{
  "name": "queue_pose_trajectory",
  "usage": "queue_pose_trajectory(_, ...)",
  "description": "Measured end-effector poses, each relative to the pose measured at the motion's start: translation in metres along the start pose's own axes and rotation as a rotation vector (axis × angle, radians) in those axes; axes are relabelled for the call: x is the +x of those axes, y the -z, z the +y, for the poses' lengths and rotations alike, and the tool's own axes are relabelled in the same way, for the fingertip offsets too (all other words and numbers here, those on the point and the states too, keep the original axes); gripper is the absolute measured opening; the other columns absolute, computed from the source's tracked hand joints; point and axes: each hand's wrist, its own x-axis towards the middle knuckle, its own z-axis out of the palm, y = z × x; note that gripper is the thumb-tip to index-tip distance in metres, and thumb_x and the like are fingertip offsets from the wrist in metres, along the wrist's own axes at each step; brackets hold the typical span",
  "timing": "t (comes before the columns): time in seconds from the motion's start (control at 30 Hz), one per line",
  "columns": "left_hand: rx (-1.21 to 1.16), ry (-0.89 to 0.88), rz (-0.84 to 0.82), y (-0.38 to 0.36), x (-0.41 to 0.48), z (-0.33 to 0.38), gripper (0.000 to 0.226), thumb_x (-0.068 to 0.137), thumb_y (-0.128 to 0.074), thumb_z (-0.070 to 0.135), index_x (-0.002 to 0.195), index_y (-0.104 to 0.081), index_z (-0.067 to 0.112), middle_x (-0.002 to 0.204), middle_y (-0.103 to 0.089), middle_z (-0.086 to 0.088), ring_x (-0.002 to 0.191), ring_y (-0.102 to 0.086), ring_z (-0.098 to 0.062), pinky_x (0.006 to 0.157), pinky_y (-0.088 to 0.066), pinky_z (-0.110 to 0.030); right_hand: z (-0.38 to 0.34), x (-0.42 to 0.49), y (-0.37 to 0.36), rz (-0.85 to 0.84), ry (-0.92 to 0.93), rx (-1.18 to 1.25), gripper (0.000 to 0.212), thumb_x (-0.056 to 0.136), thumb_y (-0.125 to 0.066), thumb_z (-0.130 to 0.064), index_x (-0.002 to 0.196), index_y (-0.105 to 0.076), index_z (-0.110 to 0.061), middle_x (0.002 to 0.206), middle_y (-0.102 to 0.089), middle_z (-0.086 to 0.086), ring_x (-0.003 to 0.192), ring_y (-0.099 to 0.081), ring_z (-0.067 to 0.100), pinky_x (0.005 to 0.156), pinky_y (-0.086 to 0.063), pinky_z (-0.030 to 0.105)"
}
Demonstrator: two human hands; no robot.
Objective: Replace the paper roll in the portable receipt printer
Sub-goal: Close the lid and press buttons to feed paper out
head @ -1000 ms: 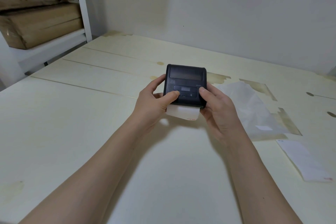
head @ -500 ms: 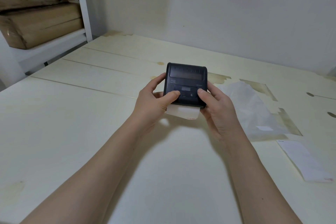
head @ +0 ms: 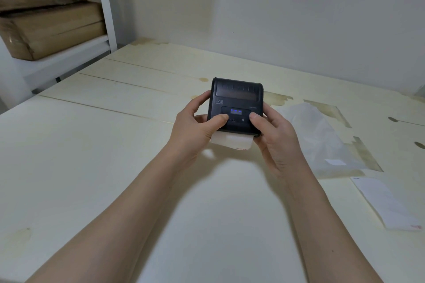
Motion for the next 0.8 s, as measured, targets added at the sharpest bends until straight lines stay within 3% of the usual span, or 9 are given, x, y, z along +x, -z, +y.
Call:
queue_pose_trajectory(0.37, -0.021, -0.014, -0.067, 0.0015, -0.0013, 0.0014, 0.062, 0.082, -0.076, 0.023, 0.136, -0.051, 0.042, 0.092, -0.073, -0.003, 0.062, -0.061, 0.002, 0.053, -0.044, -0.009, 0.0021, 0.0020, 0.0038, 0.006, 0.009, -0.002, 0.041, 0.090, -0.056, -0.008, 0.131, -0.057, -0.009, 0.125, -0.066, 0.017, 0.118, -0.061, 0.035, 0.103, -0.046, 0.051)
queue_pose_trajectory(0.53, -0.015, -0.040, -0.105, -0.0004, -0.0032, 0.0020, 0.065, 0.081, -0.076, 0.033, 0.138, -0.049, 0.044, 0.107, -0.075, 0.000, 0.094, -0.067, -0.007, 0.062, -0.050, -0.012, 0.0018, 0.0039, 0.0097, 0.018, 0.008, -0.010, 0.041, 0.091, -0.056, -0.002, 0.132, -0.056, -0.008, 0.125, -0.066, 0.015, 0.118, -0.062, 0.032, 0.105, -0.044, 0.052)
queue_pose_trajectory(0.8, -0.010, -0.061, -0.100, -0.0009, -0.0020, -0.0005, 0.063, 0.082, -0.075, 0.033, 0.139, -0.049, 0.042, 0.109, -0.074, -0.001, 0.086, -0.064, -0.006, 0.062, -0.049, -0.014, 0.0031, 0.0044, 0.0099, 0.037, 0.009, -0.044, 0.047, 0.085, -0.062, -0.008, 0.132, -0.057, -0.012, 0.123, -0.068, 0.014, 0.117, -0.062, 0.032, 0.104, -0.044, 0.054)
